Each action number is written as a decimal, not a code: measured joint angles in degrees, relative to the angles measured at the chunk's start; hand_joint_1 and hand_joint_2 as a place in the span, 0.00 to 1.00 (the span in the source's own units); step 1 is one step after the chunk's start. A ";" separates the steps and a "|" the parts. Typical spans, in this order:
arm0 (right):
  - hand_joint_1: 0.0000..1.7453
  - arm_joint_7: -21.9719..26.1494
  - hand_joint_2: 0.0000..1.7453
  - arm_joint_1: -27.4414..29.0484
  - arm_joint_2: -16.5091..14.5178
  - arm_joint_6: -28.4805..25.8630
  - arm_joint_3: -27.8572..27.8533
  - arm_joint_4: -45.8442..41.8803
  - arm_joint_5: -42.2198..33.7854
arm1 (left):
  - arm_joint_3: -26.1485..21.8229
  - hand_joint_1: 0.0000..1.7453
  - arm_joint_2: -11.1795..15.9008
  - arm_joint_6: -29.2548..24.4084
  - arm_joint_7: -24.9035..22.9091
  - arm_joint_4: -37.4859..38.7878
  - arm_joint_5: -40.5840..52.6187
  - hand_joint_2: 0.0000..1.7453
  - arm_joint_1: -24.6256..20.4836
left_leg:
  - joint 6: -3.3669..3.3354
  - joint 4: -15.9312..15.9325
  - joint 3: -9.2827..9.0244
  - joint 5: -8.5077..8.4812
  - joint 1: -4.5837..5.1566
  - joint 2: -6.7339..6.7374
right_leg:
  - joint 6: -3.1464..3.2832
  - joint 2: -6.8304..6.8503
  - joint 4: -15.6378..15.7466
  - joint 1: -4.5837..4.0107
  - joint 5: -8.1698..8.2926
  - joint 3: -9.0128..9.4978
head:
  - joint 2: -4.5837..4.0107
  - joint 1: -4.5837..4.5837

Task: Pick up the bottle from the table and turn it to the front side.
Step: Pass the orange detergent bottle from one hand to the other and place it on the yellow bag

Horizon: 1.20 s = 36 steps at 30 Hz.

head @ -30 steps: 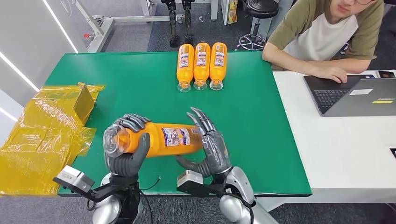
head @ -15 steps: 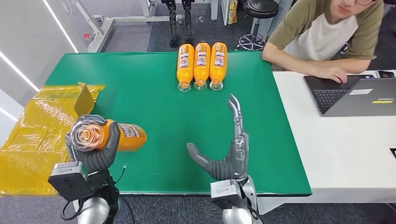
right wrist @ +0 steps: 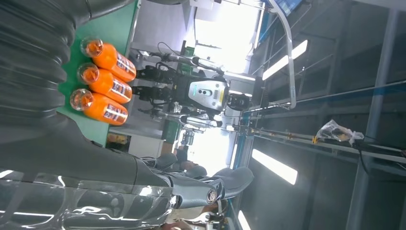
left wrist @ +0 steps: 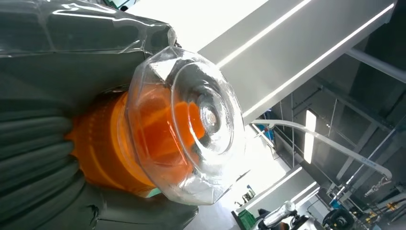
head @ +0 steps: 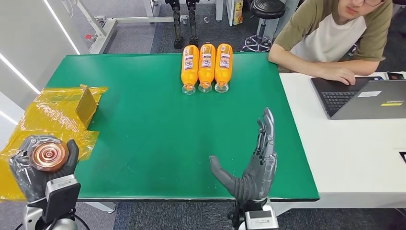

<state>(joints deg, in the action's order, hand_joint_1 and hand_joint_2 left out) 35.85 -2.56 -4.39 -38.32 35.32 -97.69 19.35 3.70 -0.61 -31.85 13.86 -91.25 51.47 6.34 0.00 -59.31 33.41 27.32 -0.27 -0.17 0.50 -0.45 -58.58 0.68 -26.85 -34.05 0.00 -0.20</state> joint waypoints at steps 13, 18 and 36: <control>0.00 0.80 1.00 -0.13 -0.01 -0.01 -0.02 -0.11 -4.27 | -4.30 1.00 7.25 3.36 -9.94 0.08 21.61 1.00 0.34 | 0.13 0.02 0.00 -0.07 -0.08 0.00 | 0.04 -0.02 -0.03 -0.05 0.01 -0.08 | 0.00 0.01; 0.00 -0.28 1.00 -1.24 -0.28 0.01 -0.02 -0.31 -4.65 | -6.38 1.00 16.10 9.78 -9.18 7.52 26.94 1.00 -4.51 | 0.35 0.04 0.03 -0.21 -0.26 -0.04 | 0.28 0.00 -0.05 -0.21 0.12 -0.11 | 0.00 0.00; 0.00 -3.10 1.00 -5.04 -0.33 1.20 -0.02 -1.08 -5.59 | 11.07 1.00 34.28 25.43 8.14 50.58 30.28 1.00 -30.82 | 0.66 0.04 0.14 -0.43 -0.42 0.20 | 0.70 -0.20 -0.09 -0.40 0.42 -0.37 | 0.00 -0.03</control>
<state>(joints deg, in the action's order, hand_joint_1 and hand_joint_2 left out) 32.75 -7.60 -4.72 -37.12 35.30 -98.77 13.76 14.77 33.67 -6.42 21.99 -40.67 81.75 -24.47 0.66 -59.27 33.56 26.89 -0.70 0.03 1.20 -0.65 -58.67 0.28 -26.43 -34.42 0.00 -0.22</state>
